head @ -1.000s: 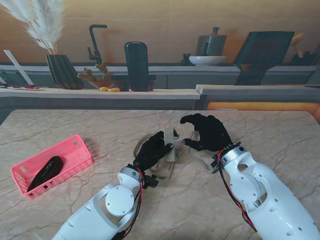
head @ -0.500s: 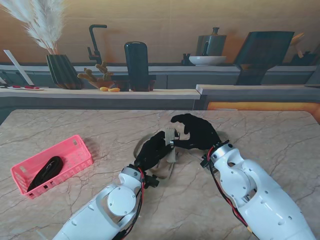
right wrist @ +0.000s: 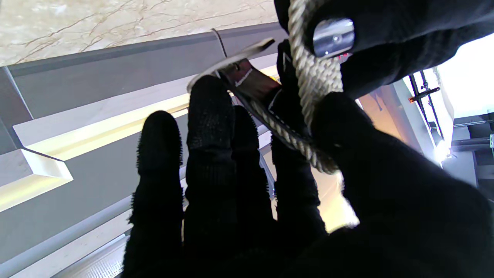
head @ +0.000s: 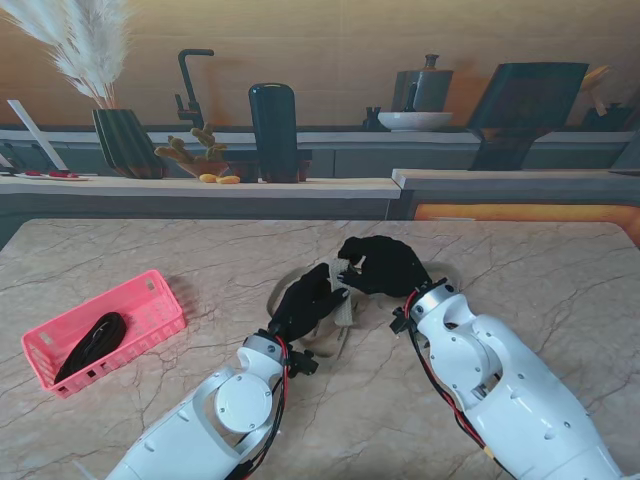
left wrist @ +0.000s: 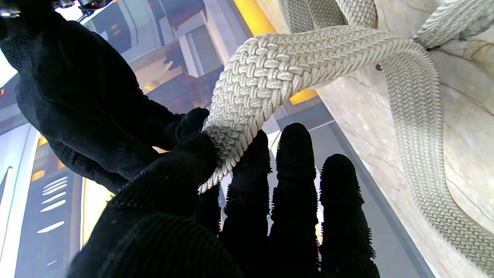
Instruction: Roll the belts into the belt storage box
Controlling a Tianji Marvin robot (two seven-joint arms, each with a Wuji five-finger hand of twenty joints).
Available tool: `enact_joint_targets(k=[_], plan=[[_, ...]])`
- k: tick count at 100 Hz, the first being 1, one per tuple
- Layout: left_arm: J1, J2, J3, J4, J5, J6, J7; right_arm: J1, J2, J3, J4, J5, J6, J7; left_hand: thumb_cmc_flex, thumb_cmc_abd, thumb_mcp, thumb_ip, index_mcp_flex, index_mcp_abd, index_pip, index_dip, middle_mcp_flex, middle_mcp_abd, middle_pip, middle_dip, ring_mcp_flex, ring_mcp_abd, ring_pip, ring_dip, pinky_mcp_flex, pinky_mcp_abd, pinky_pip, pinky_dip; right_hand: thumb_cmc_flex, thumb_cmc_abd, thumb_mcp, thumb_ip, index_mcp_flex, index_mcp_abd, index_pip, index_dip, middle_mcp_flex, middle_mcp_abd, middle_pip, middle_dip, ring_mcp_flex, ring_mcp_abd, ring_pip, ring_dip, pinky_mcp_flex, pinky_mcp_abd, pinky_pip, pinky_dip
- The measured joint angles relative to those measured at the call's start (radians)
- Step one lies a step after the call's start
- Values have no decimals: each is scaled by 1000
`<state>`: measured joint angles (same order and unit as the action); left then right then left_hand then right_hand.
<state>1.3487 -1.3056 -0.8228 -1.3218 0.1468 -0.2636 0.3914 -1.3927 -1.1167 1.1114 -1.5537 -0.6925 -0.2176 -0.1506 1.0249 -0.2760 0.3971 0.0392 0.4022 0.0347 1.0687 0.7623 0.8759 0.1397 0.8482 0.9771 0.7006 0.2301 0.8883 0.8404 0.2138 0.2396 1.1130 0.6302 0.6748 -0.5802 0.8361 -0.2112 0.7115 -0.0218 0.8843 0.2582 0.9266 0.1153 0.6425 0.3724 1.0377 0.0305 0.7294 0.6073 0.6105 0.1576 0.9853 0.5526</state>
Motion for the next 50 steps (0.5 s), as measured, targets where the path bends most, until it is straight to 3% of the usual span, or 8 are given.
enact_joint_targets(k=[5,17,32,37,41,50], plan=[[0,-1,0,0,2,1,2,-1,-2,3,-1,4,0,0,0,0,-1,-29,1,-7,0,-26,-2,0,-19,-12,0,0,-3,-9,0,0,0,0,0,0,0,0,4,0,4,-6,16,-2,-1,0,8,0,0,5,10,0,1,0],[-1,-4,0,3,3,2,10,-17,-3,20,-17,19,-1,10,-37,-2,26,-67,12,-28,-9,-88,-5,0,-83,-39,-10,1,-26,-23,-8,0,-2,-6,31,0,-12,-11,14,0,5,-8,33,-5,-5,0,18,1,-8,5,13,0,1,-9],[-3,-6,0,7,2,3,14,-33,-4,32,-33,38,-6,6,-143,-31,98,-66,15,-43,-43,-126,-63,0,-141,-121,-14,1,-38,-34,-13,0,-12,-9,38,0,-12,-11,14,-8,6,-7,35,-16,-10,0,18,1,-40,5,13,0,1,-13],[-3,-6,-1,8,2,2,14,-35,-5,32,-33,42,-8,-6,-185,-32,120,-65,4,1,-115,-127,-102,0,-145,-173,-20,2,-37,-34,-14,0,-13,-10,38,0,-12,-11,20,-42,19,-5,35,-16,-22,0,31,1,-50,17,23,0,2,-20],[-3,-6,-2,9,2,2,15,-37,-6,31,-33,44,-10,-17,-211,-32,130,-65,-4,5,-170,-126,-130,0,-149,-225,-39,2,-49,-34,-22,0,-17,-10,38,0,-13,-11,22,-84,22,14,35,-16,-22,0,39,1,-67,8,24,0,2,-21],[-4,-6,-2,9,2,7,15,-39,-10,28,-33,57,-11,-31,-252,4,130,-63,-36,16,-241,-141,-195,0,-191,-288,-43,2,-60,-35,-33,0,-27,-11,38,0,-14,-11,22,-91,22,21,48,-17,-30,0,48,1,-94,-2,26,0,2,-21]])
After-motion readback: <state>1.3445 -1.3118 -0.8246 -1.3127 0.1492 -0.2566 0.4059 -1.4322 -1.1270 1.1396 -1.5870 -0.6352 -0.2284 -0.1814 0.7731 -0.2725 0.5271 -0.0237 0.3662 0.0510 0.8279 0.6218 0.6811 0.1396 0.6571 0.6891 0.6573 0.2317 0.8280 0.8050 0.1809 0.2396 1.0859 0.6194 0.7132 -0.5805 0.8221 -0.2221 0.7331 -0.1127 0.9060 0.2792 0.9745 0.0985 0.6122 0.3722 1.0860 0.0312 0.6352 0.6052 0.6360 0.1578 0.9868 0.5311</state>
